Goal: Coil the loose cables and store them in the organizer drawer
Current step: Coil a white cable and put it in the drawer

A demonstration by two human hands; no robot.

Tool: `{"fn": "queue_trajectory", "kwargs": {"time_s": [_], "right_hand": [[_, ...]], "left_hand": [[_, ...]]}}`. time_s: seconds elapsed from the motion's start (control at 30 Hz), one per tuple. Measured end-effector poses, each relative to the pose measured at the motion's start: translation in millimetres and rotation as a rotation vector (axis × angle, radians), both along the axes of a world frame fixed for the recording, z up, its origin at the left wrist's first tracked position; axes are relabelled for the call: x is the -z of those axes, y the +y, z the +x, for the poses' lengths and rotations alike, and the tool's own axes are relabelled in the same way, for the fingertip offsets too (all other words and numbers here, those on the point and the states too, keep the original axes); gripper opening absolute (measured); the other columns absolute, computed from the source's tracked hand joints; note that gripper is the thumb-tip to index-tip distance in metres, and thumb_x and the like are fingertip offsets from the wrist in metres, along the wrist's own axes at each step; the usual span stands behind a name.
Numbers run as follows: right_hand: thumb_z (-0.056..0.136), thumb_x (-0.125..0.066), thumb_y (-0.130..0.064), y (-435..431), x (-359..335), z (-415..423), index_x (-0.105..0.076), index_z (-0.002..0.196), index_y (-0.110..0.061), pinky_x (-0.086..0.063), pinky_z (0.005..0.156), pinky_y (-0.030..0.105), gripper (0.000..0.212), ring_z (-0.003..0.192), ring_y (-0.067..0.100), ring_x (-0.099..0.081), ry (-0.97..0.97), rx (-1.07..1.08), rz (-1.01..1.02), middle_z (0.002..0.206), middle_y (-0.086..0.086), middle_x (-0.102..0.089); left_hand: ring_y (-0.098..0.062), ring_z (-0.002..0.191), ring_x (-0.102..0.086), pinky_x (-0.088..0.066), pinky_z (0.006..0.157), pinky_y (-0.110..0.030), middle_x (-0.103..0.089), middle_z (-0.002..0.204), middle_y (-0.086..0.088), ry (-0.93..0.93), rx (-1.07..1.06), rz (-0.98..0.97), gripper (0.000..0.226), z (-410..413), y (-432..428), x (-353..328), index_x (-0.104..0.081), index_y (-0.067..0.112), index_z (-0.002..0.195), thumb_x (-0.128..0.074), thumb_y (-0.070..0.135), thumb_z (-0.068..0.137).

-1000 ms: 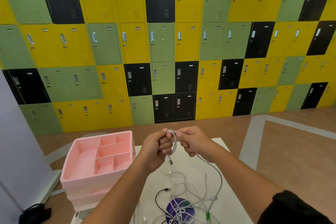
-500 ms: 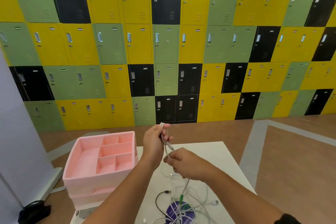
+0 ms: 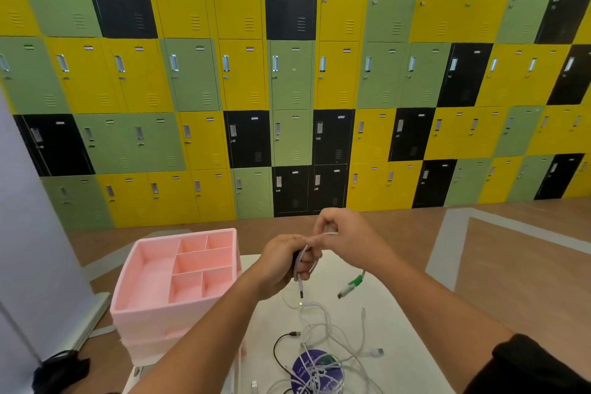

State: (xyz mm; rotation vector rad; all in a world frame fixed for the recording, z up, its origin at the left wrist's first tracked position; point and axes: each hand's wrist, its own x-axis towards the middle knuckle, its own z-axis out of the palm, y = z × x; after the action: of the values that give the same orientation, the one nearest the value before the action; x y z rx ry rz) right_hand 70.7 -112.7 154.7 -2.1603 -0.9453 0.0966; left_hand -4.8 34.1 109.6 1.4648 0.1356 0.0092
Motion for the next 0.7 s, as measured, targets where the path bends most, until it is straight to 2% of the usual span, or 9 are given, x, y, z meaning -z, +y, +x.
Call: {"fn": "queue_trajectory", "kwargs": {"time_s": [0.1, 0.2, 0.27, 0.37, 0.43, 0.47, 0.57, 0.7], "right_hand": [[0.089, -0.073, -0.033, -4.6, 6.5, 6.2, -0.074, 0.081, -0.023, -0.053, 0.073, 0.033, 0.013, 0.080, 0.007, -0.062, 0.117, -0.024, 0.046, 0.076, -0.010, -0.069], [0.096, -0.064, -0.034, -6.5, 10.0, 7.7, -0.076, 0.081, -0.024, -0.055, 0.083, 0.042, 0.021, 0.088, 0.018, -0.066, 0.161, -0.048, 0.031, 0.083, -0.002, -0.072], [0.098, -0.061, -0.033, -7.0, 10.0, 7.4, -0.074, 0.079, -0.026, -0.054, 0.080, 0.040, 0.024, 0.086, 0.017, -0.064, 0.116, -0.044, 0.004, 0.083, -0.001, -0.070], [0.097, -0.063, -0.033, -6.0, 11.4, 5.0, -0.075, 0.082, -0.023, -0.050, 0.068, 0.035, 0.022, 0.073, 0.015, -0.061, 0.109, -0.042, 0.063, 0.074, -0.002, -0.067], [0.098, -0.062, -0.028, -8.6, 13.1, 5.7, -0.074, 0.089, -0.017, -0.042, 0.054, 0.028, 0.019, 0.054, 0.010, -0.048, 0.250, -0.020, 0.156, 0.058, -0.006, -0.056], [0.099, -0.061, -0.025, -10.9, 14.6, 6.5, -0.073, 0.093, -0.014, -0.038, 0.050, 0.026, 0.018, 0.050, 0.010, -0.043, 0.347, -0.010, 0.196, 0.056, -0.005, -0.050], [0.102, -0.056, -0.019, -19.2, 19.8, 7.9, -0.071, 0.098, -0.007, -0.041, 0.053, 0.027, 0.020, 0.054, 0.014, -0.044, 0.523, -0.029, 0.260, 0.062, 0.003, -0.049], [0.100, -0.059, -0.017, -33.0, 24.2, 7.9, -0.070, 0.099, -0.004, -0.039, 0.050, 0.023, 0.018, 0.057, 0.015, -0.048, 0.693, -0.109, 0.260, 0.070, 0.007, -0.058]], "left_hand": [[-0.011, 0.049, -0.033, -0.033, 0.048, -0.025, -0.039, 0.060, -0.001, 0.004, 0.023, -0.185, 0.042, -1.0, 0.8, -4.1, -0.065, 0.002, 0.082, -0.035, 0.018, 0.106], [-0.011, 0.050, -0.041, -0.037, 0.050, -0.024, -0.045, 0.062, -0.002, -0.036, 0.030, -0.174, 0.040, -1.4, 1.2, -1.3, -0.067, 0.004, 0.085, -0.039, 0.020, 0.107], [-0.012, 0.050, -0.044, -0.039, 0.052, -0.024, -0.049, 0.061, -0.004, -0.053, 0.016, -0.137, 0.039, -1.8, -0.6, 1.9, -0.068, 0.004, 0.085, -0.040, 0.021, 0.108], [-0.008, 0.047, -0.032, -0.031, 0.046, -0.021, -0.036, 0.056, 0.003, -0.073, -0.014, -0.123, 0.038, -1.3, -2.8, 0.7, -0.060, 0.007, 0.082, -0.038, 0.023, 0.108], [-0.007, 0.045, -0.028, -0.028, 0.042, -0.019, -0.032, 0.055, 0.005, -0.088, -0.079, -0.194, 0.039, 0.1, -0.3, -2.2, -0.056, 0.010, 0.078, -0.037, 0.024, 0.109], [-0.006, 0.045, -0.027, -0.027, 0.041, -0.019, -0.032, 0.055, 0.005, -0.091, -0.110, -0.266, 0.040, 0.5, 2.6, -3.7, -0.055, 0.010, 0.077, -0.037, 0.025, 0.108], [-0.005, 0.042, -0.028, -0.027, 0.037, -0.017, -0.033, 0.055, 0.003, -0.080, -0.161, -0.448, 0.042, 1.1, 12.0, -4.1, -0.054, 0.009, 0.073, -0.038, 0.027, 0.108], [-0.005, 0.042, -0.027, -0.026, 0.037, -0.016, -0.031, 0.056, 0.003, -0.071, -0.181, -0.596, 0.042, 2.5, 16.0, -3.4, -0.056, 0.009, 0.071, -0.044, 0.029, 0.106]]}}
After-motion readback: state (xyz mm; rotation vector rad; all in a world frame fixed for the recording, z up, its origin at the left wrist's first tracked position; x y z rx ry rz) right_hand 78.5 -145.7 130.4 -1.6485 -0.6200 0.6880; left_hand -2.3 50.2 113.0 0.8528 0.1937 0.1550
